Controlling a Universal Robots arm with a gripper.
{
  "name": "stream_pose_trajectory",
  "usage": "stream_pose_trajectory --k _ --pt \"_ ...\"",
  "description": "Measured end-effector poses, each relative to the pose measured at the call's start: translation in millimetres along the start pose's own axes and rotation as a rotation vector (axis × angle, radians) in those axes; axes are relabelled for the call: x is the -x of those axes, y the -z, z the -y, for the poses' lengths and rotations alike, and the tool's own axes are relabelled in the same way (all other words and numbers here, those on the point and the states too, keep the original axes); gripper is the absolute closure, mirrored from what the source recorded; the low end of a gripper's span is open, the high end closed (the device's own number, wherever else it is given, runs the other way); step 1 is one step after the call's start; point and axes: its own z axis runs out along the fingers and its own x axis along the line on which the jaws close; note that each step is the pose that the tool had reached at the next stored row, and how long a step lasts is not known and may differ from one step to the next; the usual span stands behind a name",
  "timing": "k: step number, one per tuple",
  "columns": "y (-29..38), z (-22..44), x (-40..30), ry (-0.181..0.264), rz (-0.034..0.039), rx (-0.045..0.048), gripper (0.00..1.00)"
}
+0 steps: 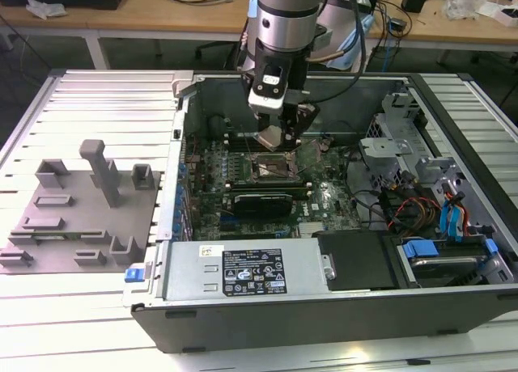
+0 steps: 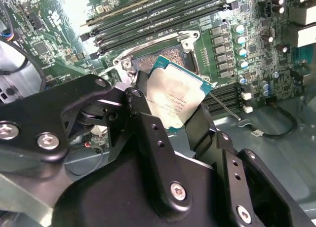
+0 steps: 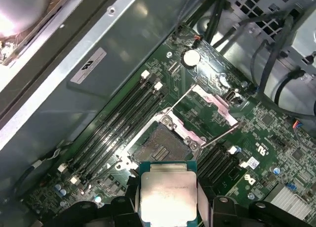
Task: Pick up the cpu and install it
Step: 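Place the cpu into insertion slot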
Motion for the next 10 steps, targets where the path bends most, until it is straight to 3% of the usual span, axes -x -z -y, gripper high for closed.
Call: stream_pose_trajectory --k 3,10 --pt "0.0 0.0 0.0 -0.032 0.0009 -0.0003 0.45" --pt "0.0 0.0 0.0 -0.063 0.0017 -0.0003 0.45"
